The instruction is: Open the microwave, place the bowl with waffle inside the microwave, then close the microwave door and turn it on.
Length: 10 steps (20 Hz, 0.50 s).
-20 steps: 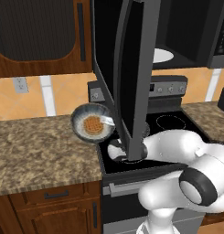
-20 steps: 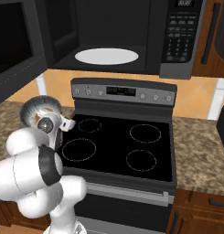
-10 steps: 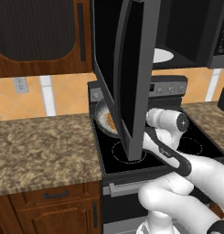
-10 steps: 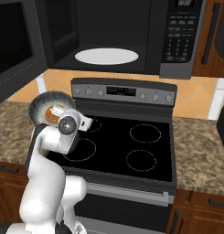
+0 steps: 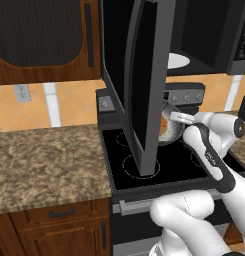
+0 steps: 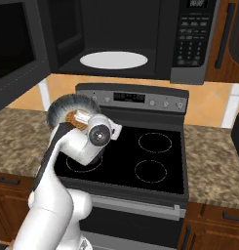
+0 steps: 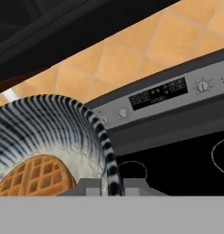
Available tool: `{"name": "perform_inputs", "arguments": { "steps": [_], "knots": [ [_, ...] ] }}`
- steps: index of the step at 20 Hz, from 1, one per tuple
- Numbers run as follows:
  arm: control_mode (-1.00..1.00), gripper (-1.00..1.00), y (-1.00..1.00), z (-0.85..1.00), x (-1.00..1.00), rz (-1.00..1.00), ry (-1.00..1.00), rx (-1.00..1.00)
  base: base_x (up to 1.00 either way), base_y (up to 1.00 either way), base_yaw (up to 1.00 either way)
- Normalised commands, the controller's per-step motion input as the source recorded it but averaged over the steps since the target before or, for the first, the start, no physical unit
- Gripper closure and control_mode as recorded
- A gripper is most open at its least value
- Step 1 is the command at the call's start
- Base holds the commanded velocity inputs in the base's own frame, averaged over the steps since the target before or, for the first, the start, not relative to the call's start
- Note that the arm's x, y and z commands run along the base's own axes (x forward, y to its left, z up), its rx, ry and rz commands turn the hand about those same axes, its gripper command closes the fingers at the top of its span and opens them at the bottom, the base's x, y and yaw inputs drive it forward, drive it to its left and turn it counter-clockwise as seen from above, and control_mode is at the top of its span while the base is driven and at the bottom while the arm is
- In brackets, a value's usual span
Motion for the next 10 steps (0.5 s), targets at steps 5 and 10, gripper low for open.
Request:
{"name": "perform_inputs", "arguments": {
  "steps": [5,10],
  "knots": [
    [-1.0,1.0,-0.48,0.9,0.0,0.04,0.19,0.0,0.0,0.0,0.0],
    [-1.0,1.0,-0.34,0.79,0.01,0.03,0.41,0.0,0.0,0.0,0.0]
  ]
}}
